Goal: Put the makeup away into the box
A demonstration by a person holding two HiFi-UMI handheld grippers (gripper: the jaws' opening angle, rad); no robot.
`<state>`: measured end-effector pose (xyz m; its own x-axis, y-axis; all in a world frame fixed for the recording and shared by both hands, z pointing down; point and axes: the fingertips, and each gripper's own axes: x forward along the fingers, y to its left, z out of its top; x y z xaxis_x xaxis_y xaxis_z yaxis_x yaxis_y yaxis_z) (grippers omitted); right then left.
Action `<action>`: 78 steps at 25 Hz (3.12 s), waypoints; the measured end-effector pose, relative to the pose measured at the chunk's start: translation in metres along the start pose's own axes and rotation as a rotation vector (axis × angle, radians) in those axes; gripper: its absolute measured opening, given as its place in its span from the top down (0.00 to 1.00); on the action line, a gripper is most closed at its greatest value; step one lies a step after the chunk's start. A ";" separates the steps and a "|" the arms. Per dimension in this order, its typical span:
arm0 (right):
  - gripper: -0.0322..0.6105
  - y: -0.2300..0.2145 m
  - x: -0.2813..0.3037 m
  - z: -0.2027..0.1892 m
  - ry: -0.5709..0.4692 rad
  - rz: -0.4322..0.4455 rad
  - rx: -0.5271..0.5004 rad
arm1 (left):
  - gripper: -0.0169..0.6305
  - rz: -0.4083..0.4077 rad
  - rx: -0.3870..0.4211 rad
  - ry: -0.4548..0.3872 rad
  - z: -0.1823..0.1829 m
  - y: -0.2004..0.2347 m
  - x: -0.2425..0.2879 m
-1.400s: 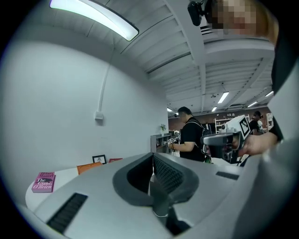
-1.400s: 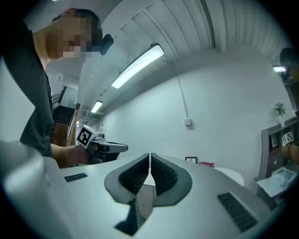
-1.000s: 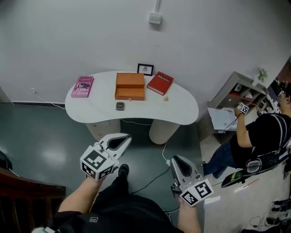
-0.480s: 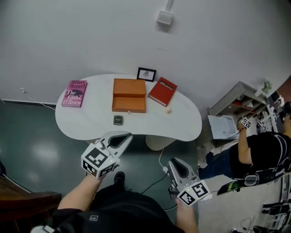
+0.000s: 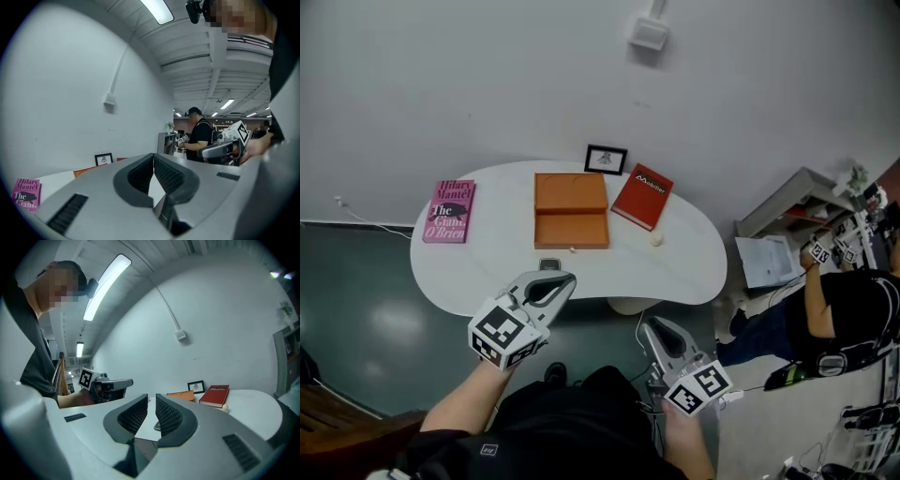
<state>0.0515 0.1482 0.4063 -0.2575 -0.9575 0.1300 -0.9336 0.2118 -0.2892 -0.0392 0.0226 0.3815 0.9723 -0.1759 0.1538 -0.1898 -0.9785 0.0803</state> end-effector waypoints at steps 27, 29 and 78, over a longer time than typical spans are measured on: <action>0.71 -0.305 0.097 0.005 0.145 -0.005 0.060 | 0.95 0.111 -0.051 0.143 0.000 0.071 0.224; 0.69 -0.316 0.107 -0.009 0.188 0.016 0.049 | 0.95 0.137 -0.065 0.152 -0.004 0.077 0.229; 0.79 -0.133 0.304 -0.003 0.246 0.126 -0.198 | 0.95 0.373 -0.050 0.096 -0.022 0.216 -0.007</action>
<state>0.0970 -0.1706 0.4868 -0.4039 -0.8506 0.3366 -0.9146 0.3825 -0.1308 -0.0902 -0.1849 0.4195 0.8186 -0.5054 0.2729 -0.5366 -0.8424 0.0493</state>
